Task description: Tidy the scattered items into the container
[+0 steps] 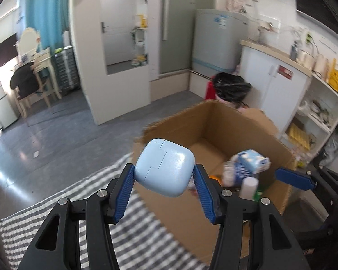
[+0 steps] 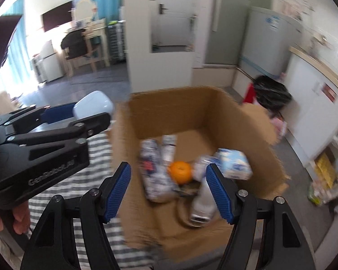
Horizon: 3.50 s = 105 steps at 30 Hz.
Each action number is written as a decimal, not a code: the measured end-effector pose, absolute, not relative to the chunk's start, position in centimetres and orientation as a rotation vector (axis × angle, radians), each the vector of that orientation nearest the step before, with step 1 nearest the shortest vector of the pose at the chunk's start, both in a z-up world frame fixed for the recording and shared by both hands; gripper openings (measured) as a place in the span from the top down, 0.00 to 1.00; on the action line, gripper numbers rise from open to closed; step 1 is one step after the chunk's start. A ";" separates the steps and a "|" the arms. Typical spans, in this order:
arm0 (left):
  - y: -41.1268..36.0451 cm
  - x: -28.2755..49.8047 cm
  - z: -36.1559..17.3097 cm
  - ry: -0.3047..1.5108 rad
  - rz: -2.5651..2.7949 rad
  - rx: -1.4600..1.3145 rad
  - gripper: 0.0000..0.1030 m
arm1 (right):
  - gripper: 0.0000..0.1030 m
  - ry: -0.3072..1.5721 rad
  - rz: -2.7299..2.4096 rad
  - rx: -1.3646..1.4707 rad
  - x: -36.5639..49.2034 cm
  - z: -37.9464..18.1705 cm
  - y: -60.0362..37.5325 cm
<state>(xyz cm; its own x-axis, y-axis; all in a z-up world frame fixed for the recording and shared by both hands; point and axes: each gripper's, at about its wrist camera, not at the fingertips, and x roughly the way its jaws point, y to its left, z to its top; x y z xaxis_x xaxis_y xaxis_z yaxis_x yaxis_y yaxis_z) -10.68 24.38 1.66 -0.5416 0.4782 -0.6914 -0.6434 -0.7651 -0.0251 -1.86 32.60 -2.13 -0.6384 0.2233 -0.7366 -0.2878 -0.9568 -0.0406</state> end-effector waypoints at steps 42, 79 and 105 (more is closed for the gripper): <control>12.7 -8.4 3.1 0.159 2.564 -1.015 0.00 | 0.09 0.171 2.632 -1.147 -1.9 -1.1 29.3; 3.3 -4.2 2.2 0.062 2.798 -1.188 0.00 | 0.08 0.001 2.741 -1.254 -1.5 -1.3 21.9; 2.7 -4.6 1.2 0.046 2.769 -1.256 0.00 | 0.08 -0.014 2.731 -1.262 -1.6 -1.7 21.4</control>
<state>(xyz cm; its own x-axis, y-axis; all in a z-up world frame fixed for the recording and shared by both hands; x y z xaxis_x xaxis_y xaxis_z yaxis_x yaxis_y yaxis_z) -4.59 2.67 1.21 -0.6546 0.0788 -0.7519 -0.1040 -0.9945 -0.0137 -1.61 21.36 -1.67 -0.6408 0.1239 -0.7577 -0.1160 -0.9912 -0.0639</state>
